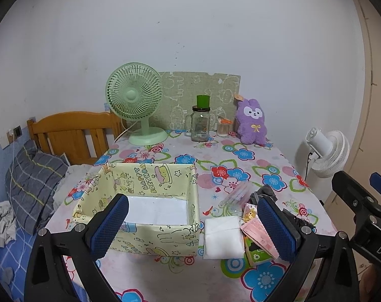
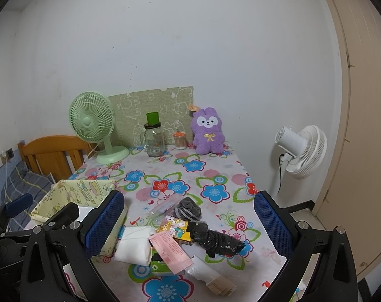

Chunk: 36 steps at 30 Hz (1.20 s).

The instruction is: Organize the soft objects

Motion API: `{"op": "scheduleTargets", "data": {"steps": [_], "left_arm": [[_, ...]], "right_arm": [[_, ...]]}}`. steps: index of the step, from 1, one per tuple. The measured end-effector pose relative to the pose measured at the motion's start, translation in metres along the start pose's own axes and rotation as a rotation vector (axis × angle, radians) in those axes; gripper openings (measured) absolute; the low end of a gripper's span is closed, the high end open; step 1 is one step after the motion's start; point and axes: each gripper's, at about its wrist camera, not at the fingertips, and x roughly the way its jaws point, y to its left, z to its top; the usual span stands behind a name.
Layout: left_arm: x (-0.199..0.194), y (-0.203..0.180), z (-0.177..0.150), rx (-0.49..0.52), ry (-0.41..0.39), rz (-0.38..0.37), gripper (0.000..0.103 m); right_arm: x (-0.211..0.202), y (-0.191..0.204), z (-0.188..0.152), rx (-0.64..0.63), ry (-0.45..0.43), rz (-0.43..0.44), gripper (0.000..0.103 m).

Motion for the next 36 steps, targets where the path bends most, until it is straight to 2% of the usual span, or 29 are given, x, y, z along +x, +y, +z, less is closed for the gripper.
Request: {"op": "scheduleTargets", "data": {"steps": [16, 29, 36], "left_arm": [[-0.002, 0.001, -0.002, -0.026, -0.012, 0.012, 0.102], [0.002, 0.000, -0.005, -0.021, -0.034, 0.028, 0.102], [0.013, -0.007, -0.006, -0.004, -0.007, -0.001, 0.100]], "right_arm": [[-0.001, -0.004, 0.001, 0.002, -0.005, -0.018, 0.103], [0.001, -0.002, -0.003, -0.014, -0.012, 0.006, 0.103], [0.008, -0.006, -0.003, -0.015, -0.012, 0.005, 0.103]]}}
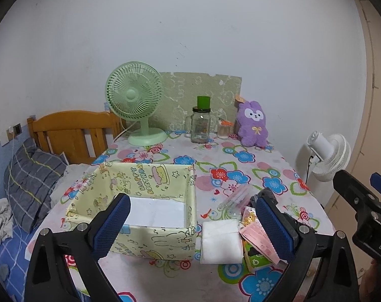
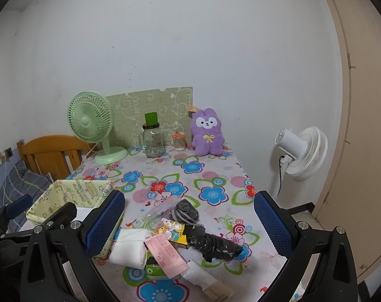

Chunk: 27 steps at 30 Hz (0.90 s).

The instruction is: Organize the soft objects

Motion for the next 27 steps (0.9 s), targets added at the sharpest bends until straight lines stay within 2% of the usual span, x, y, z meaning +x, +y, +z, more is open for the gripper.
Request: {"op": "scheduleTargets", "data": {"steps": [10, 15, 27], "left_arm": [[0.015, -0.024, -0.020, 0.040, 0.043, -0.061, 0.099], [0.022, -0.037, -0.036, 0.075, 0.066, -0.081, 0.099], [0.054, -0.049, -0.066, 0.106, 0.191, -0.103, 0.096]], "right_arm": [[0.016, -0.003, -0.011, -0.022, 0.014, 0.010, 0.103], [0.030, -0.006, -0.027, -0.024, 0.051, 0.019, 0.101], [0.055, -0.013, -0.062, -0.012, 0.141, 0.055, 0.098]]}}
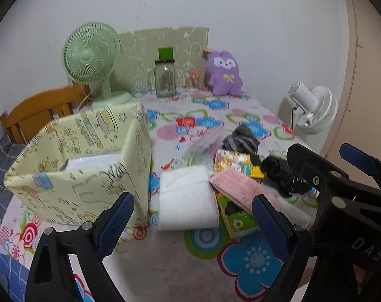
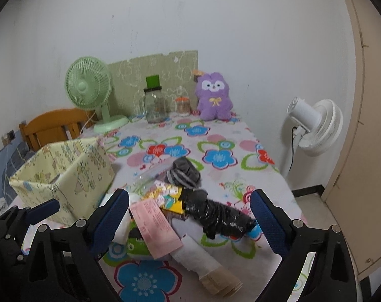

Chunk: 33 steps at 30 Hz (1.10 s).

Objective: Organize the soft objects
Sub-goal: 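Grasp the white square pad with the left tool while the right tool grasps the pink paper packet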

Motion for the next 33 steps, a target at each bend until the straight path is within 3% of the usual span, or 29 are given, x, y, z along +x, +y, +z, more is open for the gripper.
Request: {"op": "scheduleTargets", "data": {"steps": [14, 25, 29, 33], "left_arm": [[0.038, 0.002, -0.012, -0.005, 0.133, -0.004, 0.087], [0.043, 0.005, -0.012, -0.011, 0.156, -0.034, 0.076], [0.045, 0.006, -0.013, -0.006, 0.159, -0.027, 0.068], [0.047, 0.008, -0.014, -0.005, 0.165, -0.030, 0.066]], "right_arm": [[0.034, 0.011, -0.016, -0.043, 0.112, 0.063, 0.092], [0.059, 0.018, -0.019, -0.055, 0.204, 0.143, 0.077], [0.070, 0.019, -0.021, -0.051, 0.254, 0.167, 0.066], [0.080, 0.020, -0.025, -0.027, 0.312, 0.211, 0.056]]}}
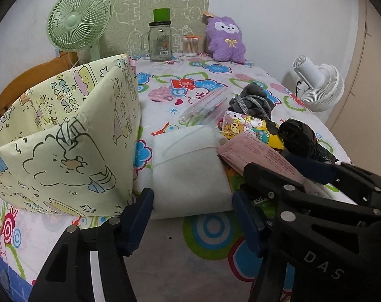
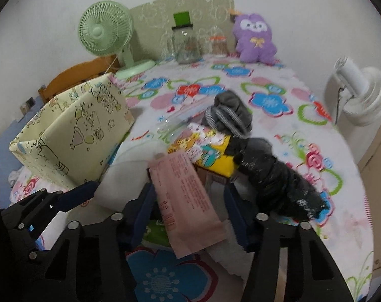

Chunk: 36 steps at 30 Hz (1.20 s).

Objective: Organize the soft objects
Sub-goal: 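Grasp the white square pad with the left tool while the right tool grasps the pink paper packet, then carry the white pad in the left tool while the right tool carries the pink packet into the box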

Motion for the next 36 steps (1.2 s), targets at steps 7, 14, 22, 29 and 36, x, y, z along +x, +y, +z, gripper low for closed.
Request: {"op": "scheduleTargets", "data": {"steps": [7, 14, 22, 29, 36], "left_arm": [[0.001, -0.002, 0.001, 0.019, 0.002, 0.003, 0.061], [-0.002, -0.004, 0.002, 0.037, 0.001, 0.001, 0.058], [-0.011, -0.006, 0.003, 0.045, -0.021, -0.001, 0.056], [-0.026, -0.008, 0.009, 0.049, -0.051, -0.014, 0.056], [-0.046, -0.012, 0.018, 0.065, -0.094, -0.020, 0.056]], "right_arm": [[0.001, 0.004, -0.002, 0.002, 0.009, 0.013, 0.046], [-0.002, 0.004, 0.000, 0.006, 0.009, -0.017, 0.042], [-0.009, 0.007, 0.001, 0.008, -0.004, -0.036, 0.042], [-0.023, 0.011, 0.008, 0.009, -0.028, -0.052, 0.042], [-0.043, 0.013, 0.017, 0.016, -0.064, -0.071, 0.042]]}}
